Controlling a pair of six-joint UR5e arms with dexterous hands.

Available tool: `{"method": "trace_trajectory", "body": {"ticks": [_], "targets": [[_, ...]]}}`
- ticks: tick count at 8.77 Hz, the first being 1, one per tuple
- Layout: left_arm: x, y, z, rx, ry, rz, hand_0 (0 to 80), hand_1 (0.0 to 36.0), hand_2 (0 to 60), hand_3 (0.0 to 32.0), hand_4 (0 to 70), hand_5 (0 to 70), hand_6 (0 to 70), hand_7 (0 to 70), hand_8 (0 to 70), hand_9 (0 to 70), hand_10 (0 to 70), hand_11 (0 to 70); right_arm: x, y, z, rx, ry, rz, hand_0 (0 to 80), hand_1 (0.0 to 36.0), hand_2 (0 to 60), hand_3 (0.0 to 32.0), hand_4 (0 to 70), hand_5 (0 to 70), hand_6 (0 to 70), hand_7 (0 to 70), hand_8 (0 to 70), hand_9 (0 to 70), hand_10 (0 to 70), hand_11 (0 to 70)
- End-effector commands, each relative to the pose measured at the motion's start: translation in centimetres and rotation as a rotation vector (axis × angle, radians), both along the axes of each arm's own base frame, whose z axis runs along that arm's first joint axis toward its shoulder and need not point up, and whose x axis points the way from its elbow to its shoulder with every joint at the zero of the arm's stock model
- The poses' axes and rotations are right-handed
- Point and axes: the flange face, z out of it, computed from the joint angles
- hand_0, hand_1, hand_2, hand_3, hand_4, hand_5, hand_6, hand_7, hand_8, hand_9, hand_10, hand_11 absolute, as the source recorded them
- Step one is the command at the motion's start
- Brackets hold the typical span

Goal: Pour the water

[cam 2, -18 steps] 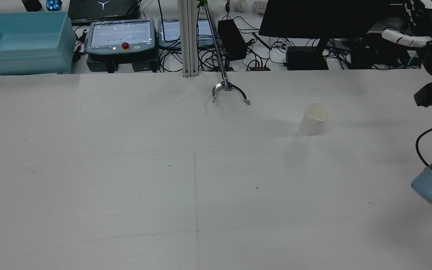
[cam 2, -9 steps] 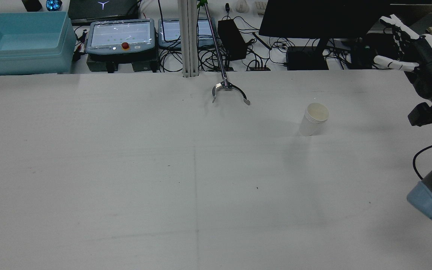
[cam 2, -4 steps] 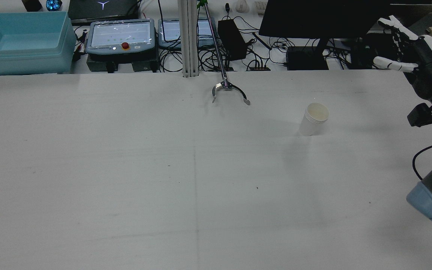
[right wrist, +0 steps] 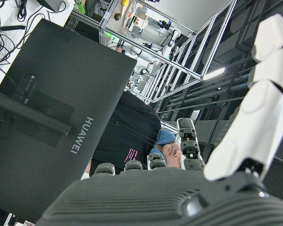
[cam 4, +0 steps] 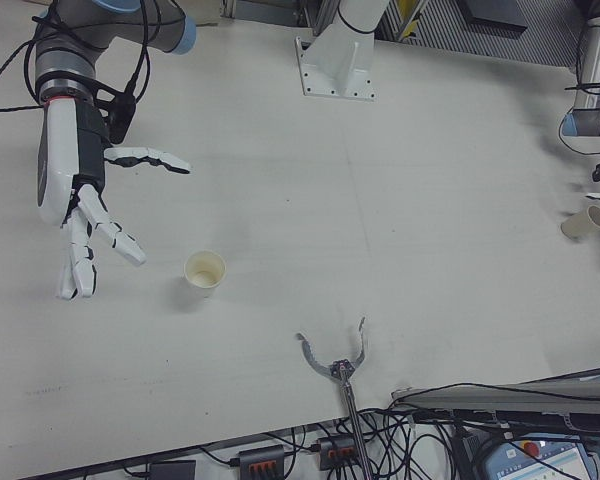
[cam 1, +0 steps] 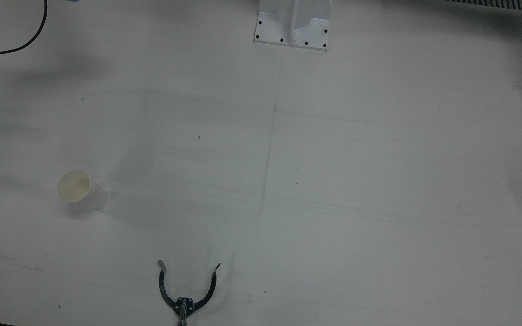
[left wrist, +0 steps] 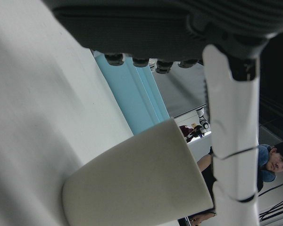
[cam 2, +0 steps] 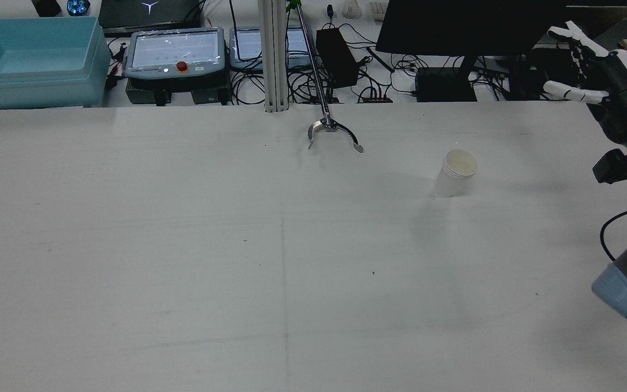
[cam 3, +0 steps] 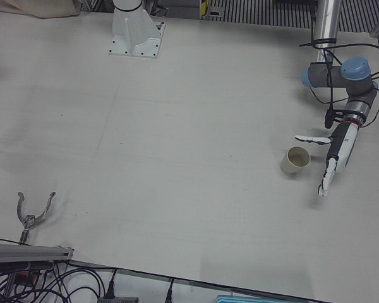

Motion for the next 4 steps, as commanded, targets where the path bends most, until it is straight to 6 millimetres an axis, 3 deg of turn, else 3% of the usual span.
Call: {"method": "trace_trajectory", "body": {"ticks": [1, 4], "targets": [[0.7, -0.9, -0.5, 0.020, 0.004, -0.015, 57.9, 24.7, 0.1, 3.4, 0.0, 0.0, 0.0, 5.5, 0.0, 0.0, 0.3, 3.3, 0.0, 0.0, -0.3, 0.005, -0.004, 0.000, 44.5, 13.7, 17.9, 4.2, 3.9, 13.8, 0.0, 9.9, 0.0, 0.5, 0.0, 0.0], [0.8, -0.1, 1.3, 0.014, -0.038, -0.011, 56.6, 24.1, 0.6, 3.6, 0.0, 0.0, 0.0, 4.7, 0.0, 0.0, 0.3, 3.2, 0.1, 0.0, -0.4, 0.006, -0.006, 0.001, 44.7, 13.7, 18.0, 3.8, 4.4, 14.2, 0.0, 10.2, 0.0, 0.6, 0.0, 0.0]]}}
